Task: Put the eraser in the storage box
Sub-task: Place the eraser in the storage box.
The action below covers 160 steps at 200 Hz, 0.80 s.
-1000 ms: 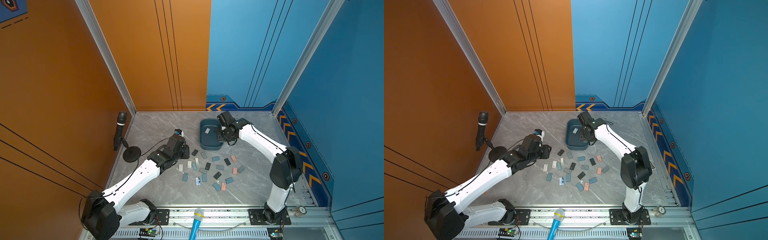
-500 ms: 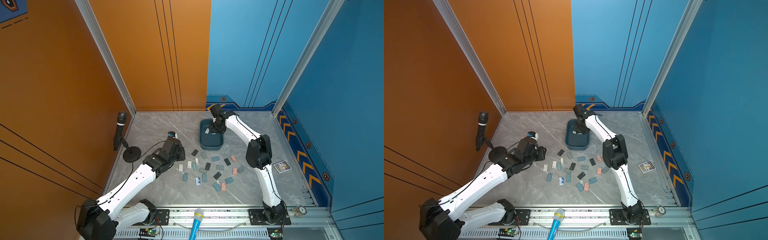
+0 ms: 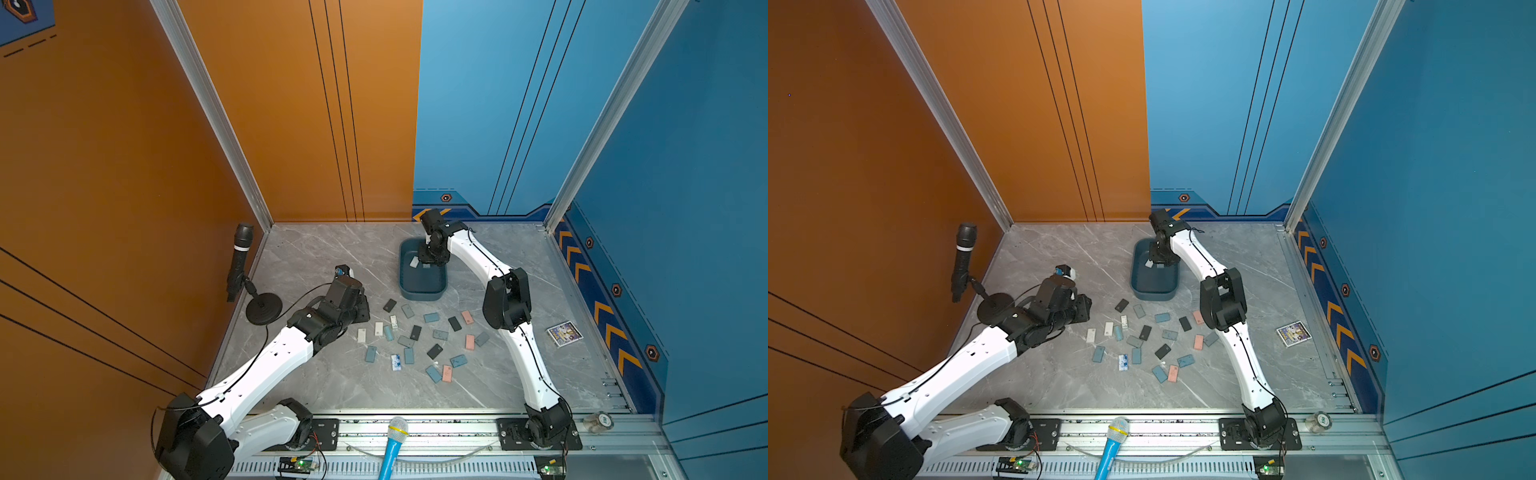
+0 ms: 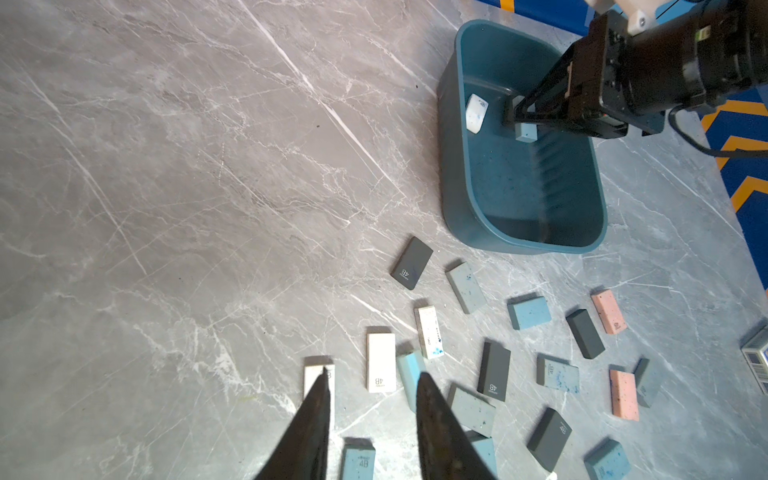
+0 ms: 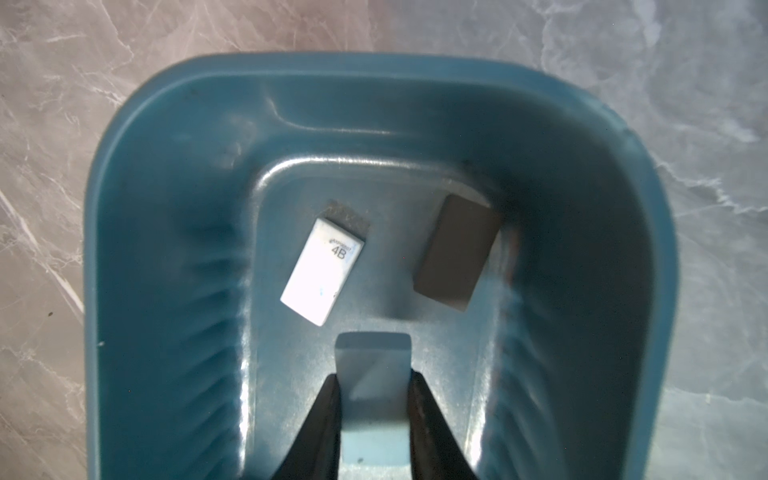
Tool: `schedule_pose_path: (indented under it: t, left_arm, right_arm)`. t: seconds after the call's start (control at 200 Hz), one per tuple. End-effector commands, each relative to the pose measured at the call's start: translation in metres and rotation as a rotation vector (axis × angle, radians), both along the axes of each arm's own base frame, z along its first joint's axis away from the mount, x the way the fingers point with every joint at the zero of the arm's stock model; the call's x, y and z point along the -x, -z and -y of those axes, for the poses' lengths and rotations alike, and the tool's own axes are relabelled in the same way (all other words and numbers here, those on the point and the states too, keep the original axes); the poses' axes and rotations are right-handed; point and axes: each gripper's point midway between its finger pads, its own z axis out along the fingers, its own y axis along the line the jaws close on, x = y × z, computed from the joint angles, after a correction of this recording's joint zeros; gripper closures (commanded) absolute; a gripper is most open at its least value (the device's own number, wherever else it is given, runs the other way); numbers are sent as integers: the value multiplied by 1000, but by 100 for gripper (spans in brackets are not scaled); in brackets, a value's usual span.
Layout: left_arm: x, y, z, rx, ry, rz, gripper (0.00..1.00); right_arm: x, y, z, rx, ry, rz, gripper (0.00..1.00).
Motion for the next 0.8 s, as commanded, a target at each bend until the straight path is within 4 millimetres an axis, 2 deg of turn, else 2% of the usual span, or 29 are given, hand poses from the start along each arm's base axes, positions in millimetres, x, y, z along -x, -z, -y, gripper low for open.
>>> schedule_pose_path:
  t: [0.0, 0.461, 0.796]
  left_arm:
    - [2, 9, -7, -17, -27, -28, 64]
    - [2, 15, -9, -22, -35, -51, 63]
    - [-1, 17, -10, -18, -40, -61, 63]
  right_arm:
    - [-7, 5, -2, -30, 14, -5, 72]
    - [-21, 17, -9, -75, 49, 17, 72]
    - [-27, 22, -5, -78, 78, 22, 71]
